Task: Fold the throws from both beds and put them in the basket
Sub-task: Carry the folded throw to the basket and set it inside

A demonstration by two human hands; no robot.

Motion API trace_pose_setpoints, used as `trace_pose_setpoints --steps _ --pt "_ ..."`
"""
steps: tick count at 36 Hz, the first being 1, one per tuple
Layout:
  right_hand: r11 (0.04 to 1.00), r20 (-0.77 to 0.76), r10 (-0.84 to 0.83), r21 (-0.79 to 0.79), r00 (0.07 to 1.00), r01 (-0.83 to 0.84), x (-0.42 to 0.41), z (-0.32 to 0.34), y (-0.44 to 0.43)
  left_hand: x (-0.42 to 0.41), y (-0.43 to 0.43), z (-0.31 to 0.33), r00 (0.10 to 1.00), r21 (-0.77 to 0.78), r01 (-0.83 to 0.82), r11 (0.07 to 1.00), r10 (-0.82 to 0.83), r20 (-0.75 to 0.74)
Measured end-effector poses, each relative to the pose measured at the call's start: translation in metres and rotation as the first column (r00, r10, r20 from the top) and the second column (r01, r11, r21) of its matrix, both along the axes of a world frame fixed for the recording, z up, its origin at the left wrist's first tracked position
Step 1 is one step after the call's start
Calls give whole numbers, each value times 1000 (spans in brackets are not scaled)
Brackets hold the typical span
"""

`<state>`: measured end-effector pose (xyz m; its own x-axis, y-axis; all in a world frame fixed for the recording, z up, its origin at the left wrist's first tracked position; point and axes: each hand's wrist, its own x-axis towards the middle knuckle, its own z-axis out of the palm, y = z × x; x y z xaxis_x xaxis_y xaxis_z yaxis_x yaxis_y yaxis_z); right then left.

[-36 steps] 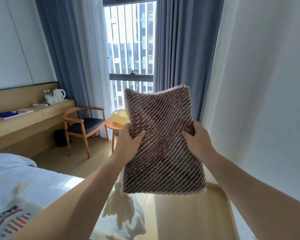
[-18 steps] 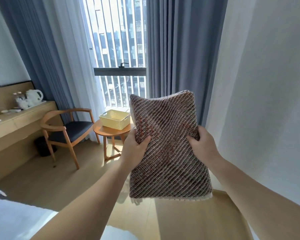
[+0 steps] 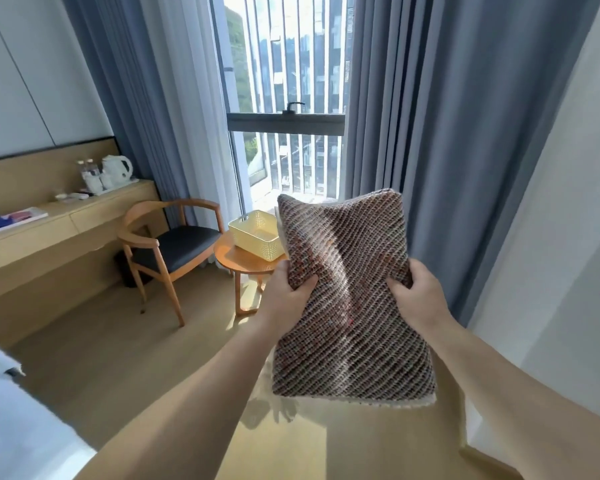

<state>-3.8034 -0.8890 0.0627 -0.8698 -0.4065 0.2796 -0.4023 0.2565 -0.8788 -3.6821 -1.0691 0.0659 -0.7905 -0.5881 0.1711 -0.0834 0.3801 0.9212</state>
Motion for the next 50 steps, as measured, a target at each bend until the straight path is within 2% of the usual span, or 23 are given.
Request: trace_pose_setpoints --steps 7,15,24,28,37,43,50 --pt "999 12 33 16 999 -33 -101 3 -29 -95 -25 -10 999 92 -41 995 42 -2" --pt "997 33 59 41 998 -60 -195 -9 -85 -179 -76 -17 998 55 -57 997 56 13" --pt "998 40 49 39 998 -50 -296 -22 -197 -285 -190 -35 999 98 -7 995 11 -44" --pt "997 72 48 51 996 -52 -335 -19 -255 -327 -249 -36 999 126 -20 992 26 -44" --pt "996 42 16 88 999 -19 -413 -22 -358 -406 -358 -42 999 148 -39 988 43 -25" --pt "991 44 68 116 997 -72 -467 -29 -417 -455 -409 -48 997 182 -69 981 74 -20" --pt "975 67 166 140 984 -174 -556 -46 -498 -523 -471 -60 982 156 -186 970 186 15"
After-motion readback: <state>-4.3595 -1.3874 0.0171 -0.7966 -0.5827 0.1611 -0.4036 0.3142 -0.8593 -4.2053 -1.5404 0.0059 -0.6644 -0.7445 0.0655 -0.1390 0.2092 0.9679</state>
